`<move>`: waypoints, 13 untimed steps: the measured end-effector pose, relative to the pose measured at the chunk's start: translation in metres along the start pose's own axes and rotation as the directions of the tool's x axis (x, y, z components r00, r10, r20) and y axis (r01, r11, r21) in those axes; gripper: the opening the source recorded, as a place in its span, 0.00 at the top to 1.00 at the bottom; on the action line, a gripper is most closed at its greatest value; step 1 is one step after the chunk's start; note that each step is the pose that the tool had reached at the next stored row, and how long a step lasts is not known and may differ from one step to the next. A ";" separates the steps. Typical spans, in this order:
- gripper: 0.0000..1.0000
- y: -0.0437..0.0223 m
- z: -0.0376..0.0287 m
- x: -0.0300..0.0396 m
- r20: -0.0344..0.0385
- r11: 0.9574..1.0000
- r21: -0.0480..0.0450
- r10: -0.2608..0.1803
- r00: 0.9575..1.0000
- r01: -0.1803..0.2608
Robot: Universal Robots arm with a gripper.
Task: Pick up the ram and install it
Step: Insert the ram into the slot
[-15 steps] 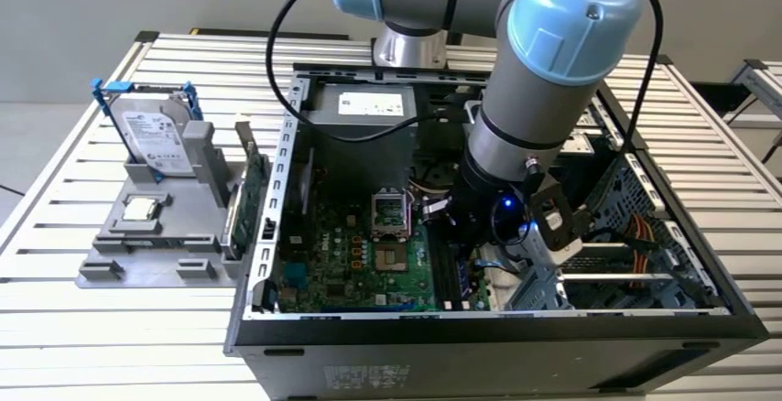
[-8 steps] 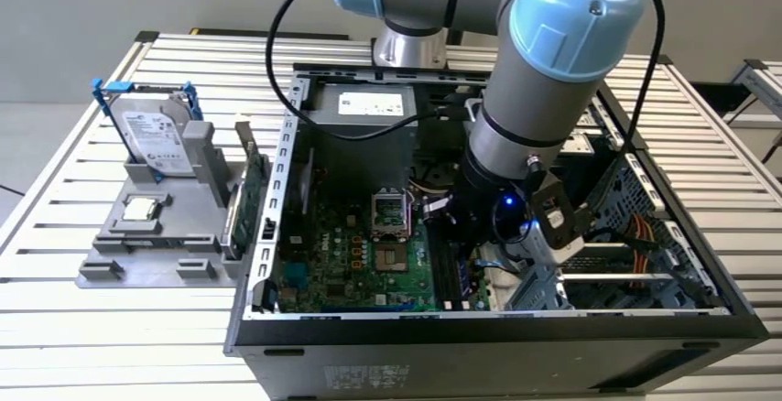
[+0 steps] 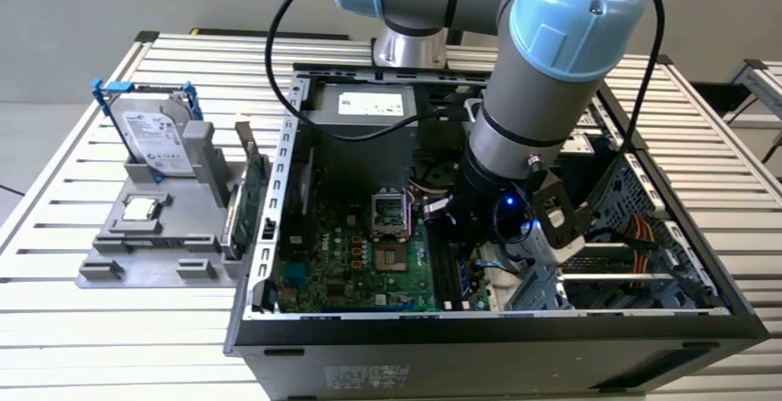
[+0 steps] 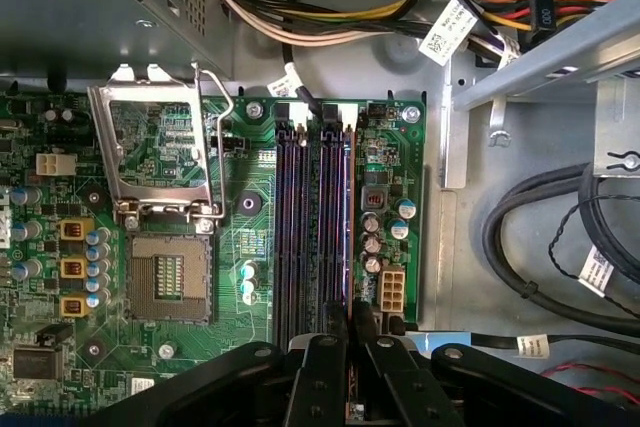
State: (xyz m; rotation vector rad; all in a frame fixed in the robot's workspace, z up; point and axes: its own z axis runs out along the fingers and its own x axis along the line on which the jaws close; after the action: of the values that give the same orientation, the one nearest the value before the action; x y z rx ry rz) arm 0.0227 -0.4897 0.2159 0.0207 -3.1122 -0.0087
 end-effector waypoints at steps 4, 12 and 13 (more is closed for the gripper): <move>1.00 0.0000 0.0000 0.0000 0.000 1.000 0.000 0.000 1.000 0.000; 1.00 0.0000 0.0000 0.0000 0.000 1.000 0.000 0.006 1.000 -0.006; 1.00 0.0000 0.0000 0.0000 0.000 1.000 0.000 0.009 1.000 -0.009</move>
State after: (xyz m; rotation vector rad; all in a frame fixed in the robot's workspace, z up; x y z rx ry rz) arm 0.0227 -0.4897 0.2158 0.0066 -3.1124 -0.0087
